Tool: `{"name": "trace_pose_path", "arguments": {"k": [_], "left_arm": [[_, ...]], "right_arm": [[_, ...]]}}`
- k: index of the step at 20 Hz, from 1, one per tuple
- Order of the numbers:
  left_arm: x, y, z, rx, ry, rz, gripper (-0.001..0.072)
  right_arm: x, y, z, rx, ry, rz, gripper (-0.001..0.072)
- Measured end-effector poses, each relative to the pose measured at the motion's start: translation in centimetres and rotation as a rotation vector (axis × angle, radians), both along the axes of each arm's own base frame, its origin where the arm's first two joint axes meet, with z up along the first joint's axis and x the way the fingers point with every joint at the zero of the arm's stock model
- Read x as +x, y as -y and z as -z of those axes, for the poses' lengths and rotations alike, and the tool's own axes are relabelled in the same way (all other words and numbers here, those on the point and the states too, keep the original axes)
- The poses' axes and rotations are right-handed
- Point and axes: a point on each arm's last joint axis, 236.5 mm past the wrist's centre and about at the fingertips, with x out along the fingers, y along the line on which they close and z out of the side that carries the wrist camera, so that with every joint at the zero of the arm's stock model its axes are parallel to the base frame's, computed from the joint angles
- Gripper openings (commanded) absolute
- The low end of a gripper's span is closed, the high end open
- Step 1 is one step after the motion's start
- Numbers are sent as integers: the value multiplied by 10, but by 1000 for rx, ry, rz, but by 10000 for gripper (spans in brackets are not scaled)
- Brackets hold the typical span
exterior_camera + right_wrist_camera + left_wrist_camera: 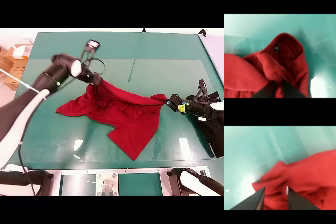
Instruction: Fold the shirts.
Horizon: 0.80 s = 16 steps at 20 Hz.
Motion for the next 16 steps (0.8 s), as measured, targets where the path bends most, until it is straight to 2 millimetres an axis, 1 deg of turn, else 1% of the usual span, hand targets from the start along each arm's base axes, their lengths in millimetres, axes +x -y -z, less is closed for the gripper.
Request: {"name": "trace_pose_path", "arguments": {"k": [1, 2, 3, 4, 7, 9, 11, 13, 14, 15, 16], "left_arm": [[3, -14, -1, -10, -30, -24, 338], [4, -30, -1, -19, -68, -49, 502], [2, -46, 2, -24, -115, -72, 633], [-1, -63, 5, -27, -163, -97, 676], [-19, -117, 16, -23, -315, -165, 673], [-35, -151, 28, -19, -408, -210, 672], [-54, -180, 47, -21, -504, -258, 672], [-75, -203, 73, -28, -594, -308, 671], [-86, -213, 87, -33, -632, -331, 672], [-94, -218, 98, -39, -656, -345, 671], [-98, -221, 109, -49, -665, -354, 671]], "right_arm": [[3, 3, -4, -4, 7, -4, 362], [5, 4, -8, -5, 8, -18, 361], [4, 5, -13, -1, 6, -37, 359], [3, 6, -18, 7, 4, -50, 347], [-13, 9, -26, 42, -35, -85, 347], [-32, 16, -22, 55, -94, -73, 348], [-56, 23, -10, 65, -167, -32, 351], [-82, 26, 7, 82, -246, 16, 353], [-95, 26, 17, 94, -285, 37, 357], [-106, 23, 26, 108, -320, 51, 374], [-118, 18, 36, 128, -357, 61, 374]]}}
